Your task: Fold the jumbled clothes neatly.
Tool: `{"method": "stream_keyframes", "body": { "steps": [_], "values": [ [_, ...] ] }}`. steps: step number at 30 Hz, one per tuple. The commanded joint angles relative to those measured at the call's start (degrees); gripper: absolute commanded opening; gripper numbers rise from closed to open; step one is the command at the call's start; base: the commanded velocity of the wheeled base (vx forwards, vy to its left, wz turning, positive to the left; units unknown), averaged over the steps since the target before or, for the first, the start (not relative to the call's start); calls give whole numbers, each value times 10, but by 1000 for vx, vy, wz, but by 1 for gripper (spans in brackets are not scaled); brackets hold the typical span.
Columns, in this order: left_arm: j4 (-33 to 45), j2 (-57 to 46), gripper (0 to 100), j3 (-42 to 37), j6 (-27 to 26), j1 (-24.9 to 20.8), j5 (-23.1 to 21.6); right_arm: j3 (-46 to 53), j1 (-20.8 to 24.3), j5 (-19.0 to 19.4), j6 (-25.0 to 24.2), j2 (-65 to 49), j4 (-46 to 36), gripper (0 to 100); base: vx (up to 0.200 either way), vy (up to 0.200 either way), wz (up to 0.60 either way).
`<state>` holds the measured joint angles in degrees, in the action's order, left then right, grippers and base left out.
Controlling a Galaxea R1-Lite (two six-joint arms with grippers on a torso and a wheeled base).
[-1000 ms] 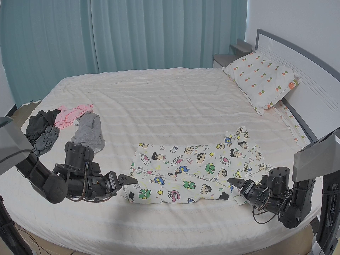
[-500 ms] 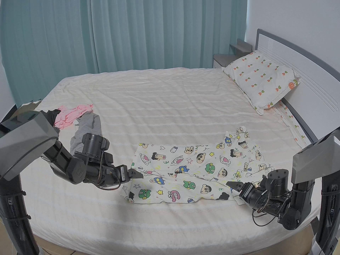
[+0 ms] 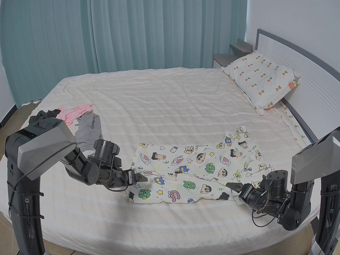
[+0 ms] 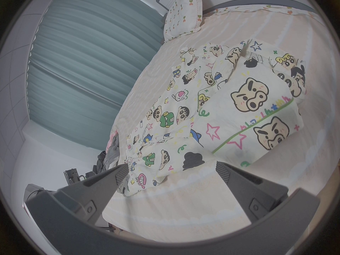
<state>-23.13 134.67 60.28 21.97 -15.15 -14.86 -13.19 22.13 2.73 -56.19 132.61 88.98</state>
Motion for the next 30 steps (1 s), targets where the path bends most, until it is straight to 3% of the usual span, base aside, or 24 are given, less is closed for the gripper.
{"method": "stream_keyframes", "body": {
  "steps": [1,19,20,30],
  "values": [
    [-8,23,100,13,1,-2,7,0,0,0,0,2,5,100,0,0,0],
    [-9,47,100,34,5,-7,11,0,0,-2,0,2,5,100,0,0,0],
    [-9,47,0,34,5,-7,11,0,0,-2,0,3,5,100,0,0,0],
    [-9,45,0,27,28,-7,35,0,0,-4,0,5,5,100,0,0,0]
  ]
}}
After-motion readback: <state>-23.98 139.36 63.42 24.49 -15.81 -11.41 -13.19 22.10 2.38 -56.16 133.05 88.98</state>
